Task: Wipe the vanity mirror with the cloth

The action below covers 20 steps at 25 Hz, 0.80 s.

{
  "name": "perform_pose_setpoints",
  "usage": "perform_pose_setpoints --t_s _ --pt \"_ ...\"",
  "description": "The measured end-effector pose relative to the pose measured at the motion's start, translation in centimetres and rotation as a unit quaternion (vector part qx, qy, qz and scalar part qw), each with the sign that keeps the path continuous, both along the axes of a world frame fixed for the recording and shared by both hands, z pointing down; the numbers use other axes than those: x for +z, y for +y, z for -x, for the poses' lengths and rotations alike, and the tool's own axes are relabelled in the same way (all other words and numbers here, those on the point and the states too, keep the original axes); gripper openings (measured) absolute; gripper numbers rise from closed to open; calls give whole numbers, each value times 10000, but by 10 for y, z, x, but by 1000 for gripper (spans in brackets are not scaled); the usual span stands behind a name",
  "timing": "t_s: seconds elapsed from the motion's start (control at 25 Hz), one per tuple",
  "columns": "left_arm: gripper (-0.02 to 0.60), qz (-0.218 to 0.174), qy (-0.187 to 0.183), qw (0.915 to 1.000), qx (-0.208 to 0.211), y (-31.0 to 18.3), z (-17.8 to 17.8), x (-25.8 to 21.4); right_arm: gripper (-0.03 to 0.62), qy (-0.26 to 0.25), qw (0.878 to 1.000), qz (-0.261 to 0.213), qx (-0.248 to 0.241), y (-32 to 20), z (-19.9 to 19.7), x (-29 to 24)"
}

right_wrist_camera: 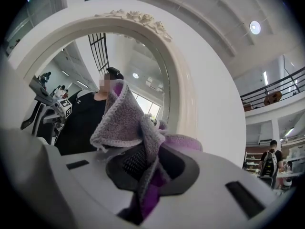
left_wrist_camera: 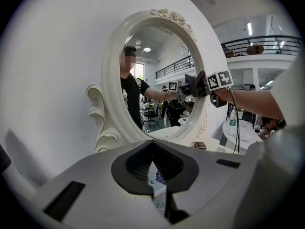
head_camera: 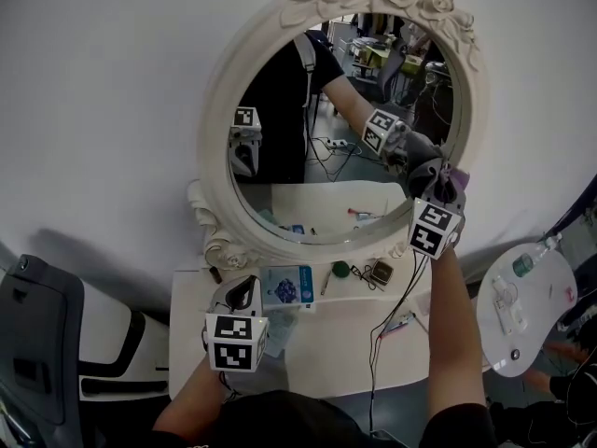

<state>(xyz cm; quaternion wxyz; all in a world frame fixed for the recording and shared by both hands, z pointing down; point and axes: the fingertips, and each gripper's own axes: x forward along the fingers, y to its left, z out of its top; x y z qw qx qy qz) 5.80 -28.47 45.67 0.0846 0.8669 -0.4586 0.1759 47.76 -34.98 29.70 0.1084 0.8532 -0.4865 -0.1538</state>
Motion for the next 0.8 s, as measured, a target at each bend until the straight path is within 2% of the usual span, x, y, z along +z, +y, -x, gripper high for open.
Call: perform_pose_setpoints --t_s 0.2,0.36,0.56,0.68,0.8 --pt "-2 -39 -10 10000 -3 4 1 -2 46 -251 9988 403 109 -1 3 49" --pt "0 -59 -33 10000 -34 9 4 -2 46 -190 9952 957 120 -3 12 93" --pt "-2 -95 -48 9999 -68 17 8 -4 46 -230 9815 1898 -69 -9 36 160" --pt "0 -98 -46 9999 -116 22 13 -5 48 -379 9747 2202 -112 -12 46 182" --pt "-2 -88 -36 9998 -195 26 19 -5 48 -809 9673 2385 -284 -11 54 192"
